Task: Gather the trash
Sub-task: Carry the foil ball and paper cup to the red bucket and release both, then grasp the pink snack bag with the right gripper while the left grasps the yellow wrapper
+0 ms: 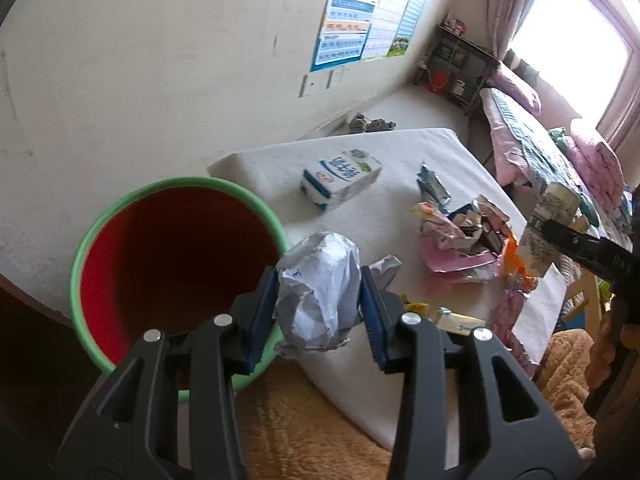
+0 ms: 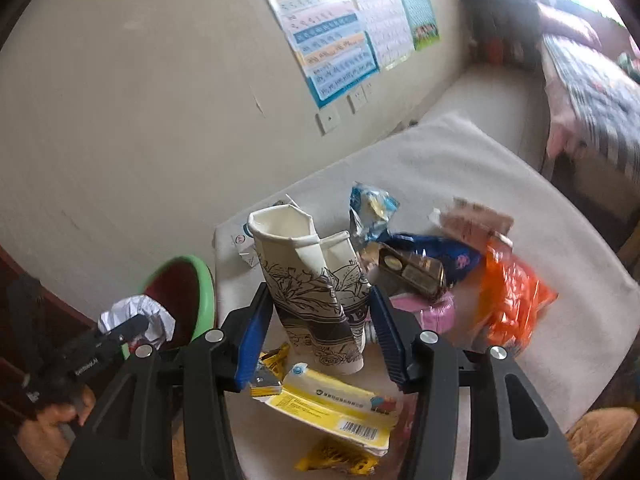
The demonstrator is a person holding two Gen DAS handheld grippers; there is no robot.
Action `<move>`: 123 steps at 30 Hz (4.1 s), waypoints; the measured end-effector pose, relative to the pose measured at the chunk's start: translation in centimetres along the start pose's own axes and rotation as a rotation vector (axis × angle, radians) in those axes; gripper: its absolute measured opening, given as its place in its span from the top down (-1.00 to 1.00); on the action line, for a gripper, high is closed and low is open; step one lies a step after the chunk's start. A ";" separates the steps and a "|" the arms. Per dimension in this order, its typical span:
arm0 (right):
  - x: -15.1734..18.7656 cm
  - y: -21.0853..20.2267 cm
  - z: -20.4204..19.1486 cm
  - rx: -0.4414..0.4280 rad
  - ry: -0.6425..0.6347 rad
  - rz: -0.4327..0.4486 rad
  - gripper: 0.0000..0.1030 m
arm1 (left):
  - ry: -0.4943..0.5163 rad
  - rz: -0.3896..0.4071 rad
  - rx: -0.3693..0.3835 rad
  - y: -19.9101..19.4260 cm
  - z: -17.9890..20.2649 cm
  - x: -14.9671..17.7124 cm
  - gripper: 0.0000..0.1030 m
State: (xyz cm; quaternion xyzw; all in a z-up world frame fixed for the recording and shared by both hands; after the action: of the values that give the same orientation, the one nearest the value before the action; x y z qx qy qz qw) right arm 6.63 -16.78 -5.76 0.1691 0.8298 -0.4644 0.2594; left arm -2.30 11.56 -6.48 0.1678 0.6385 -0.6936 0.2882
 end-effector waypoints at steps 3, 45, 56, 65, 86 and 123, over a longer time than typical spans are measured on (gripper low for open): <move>-0.1 0.0 0.2 -0.021 0.022 -0.004 0.05 | -0.017 -0.001 -0.010 0.2 -0.9 0.1 0.24; -0.6 9.0 -12.5 -0.209 -0.145 -0.150 -0.47 | -0.248 -0.064 -0.191 1.9 -9.3 2.6 -0.36; 1.0 7.5 -1.6 0.175 -0.376 -0.210 -0.60 | -0.153 -0.081 -0.133 2.9 -4.7 1.7 -0.40; 4.7 12.1 1.2 0.277 -0.590 -0.420 -0.69 | -0.099 -0.108 -0.091 3.2 -1.9 2.1 -0.45; 2.1 5.2 -0.1 0.119 -0.280 -0.205 0.82 | 0.074 -0.233 0.145 5.9 7.0 3.2 -0.49; 3.2 2.9 -0.3 0.053 -0.146 -0.134 0.82 | 0.075 -0.216 0.122 6.1 8.0 2.0 0.94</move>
State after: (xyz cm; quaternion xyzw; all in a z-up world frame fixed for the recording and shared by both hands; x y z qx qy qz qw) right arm 5.47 -14.91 -9.52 0.0858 0.8056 -0.5135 0.2828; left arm 0.96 3.25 -11.49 0.1414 0.6198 -0.7514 0.1770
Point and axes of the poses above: each gripper's, at about its wrist camera, not at the fingertips, and y roughly the way its jaws point, z to its right, x to its underside, the point moved 1 cm from there along y, roughly the way its jaws point, and after that the axes turned 5 degrees about -x, right-handed, at the moved point
